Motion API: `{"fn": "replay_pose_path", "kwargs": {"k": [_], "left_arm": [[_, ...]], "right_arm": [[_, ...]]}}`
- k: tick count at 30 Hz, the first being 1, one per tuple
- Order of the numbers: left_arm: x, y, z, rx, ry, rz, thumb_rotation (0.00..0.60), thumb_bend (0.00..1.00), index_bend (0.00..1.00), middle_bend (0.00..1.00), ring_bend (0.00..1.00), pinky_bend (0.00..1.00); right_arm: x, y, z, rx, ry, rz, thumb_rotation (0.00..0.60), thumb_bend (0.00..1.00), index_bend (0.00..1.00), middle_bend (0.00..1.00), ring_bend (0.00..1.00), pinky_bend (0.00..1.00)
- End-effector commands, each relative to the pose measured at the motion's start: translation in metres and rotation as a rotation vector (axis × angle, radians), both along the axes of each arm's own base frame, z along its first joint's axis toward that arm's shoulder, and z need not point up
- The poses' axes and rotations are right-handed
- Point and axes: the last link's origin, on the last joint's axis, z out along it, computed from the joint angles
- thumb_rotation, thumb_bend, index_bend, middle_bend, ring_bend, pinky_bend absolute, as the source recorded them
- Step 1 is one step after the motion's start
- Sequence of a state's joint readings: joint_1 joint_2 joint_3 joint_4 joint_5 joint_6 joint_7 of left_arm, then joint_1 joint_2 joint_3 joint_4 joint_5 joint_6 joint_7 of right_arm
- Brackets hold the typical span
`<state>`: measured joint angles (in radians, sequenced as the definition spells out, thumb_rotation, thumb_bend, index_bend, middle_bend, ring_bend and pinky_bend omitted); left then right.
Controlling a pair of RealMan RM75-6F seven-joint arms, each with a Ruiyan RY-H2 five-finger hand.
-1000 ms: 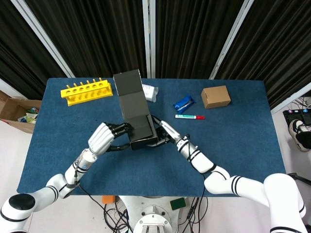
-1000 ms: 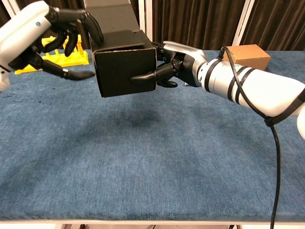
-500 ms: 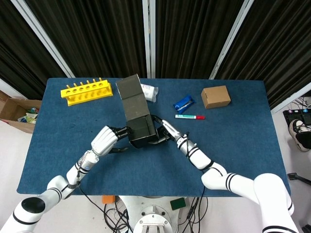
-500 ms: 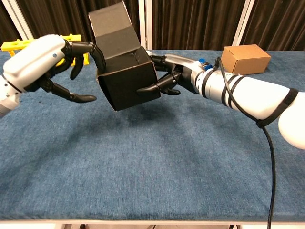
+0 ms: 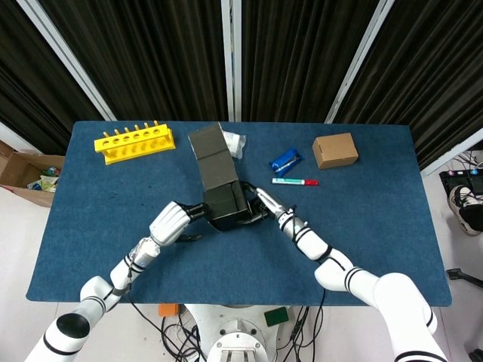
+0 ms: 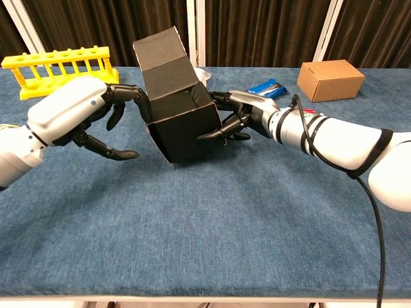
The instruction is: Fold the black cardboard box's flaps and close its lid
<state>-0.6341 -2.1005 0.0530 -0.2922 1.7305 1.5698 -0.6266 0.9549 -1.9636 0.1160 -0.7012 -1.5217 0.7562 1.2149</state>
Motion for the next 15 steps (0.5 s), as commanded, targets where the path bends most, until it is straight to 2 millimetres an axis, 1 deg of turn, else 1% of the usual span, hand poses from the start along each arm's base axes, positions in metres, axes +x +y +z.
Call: {"fn": "replay_pose_path", "kwargs": {"k": [1,9,15], "left_arm": [[0.001,-0.001,-0.002,-0.004,-0.007,-0.002,0.600,0.09,0.44,0.38,0.71,0.91],[0.003,-0.005,-0.004,-0.002,-0.013,-0.021,0.600,0.09,0.43,0.38,0.71,0.91],[0.001,-0.007,-0.009,-0.020,0.016,-0.023,0.600,0.09,0.43,0.35,0.71,0.91]], "right_arm": [[-0.004,0.002,0.001,0.004,0.009,0.024,0.600,0.48,0.25,0.31,0.76,1.00],[-0.012,0.008,0.007,0.008,0.030,0.080,0.600,0.48,0.25,0.31,0.76,1.00],[-0.018,0.009,0.009,0.018,0.121,0.145,0.600,0.48,0.25,0.31,0.73,1.00]]}}
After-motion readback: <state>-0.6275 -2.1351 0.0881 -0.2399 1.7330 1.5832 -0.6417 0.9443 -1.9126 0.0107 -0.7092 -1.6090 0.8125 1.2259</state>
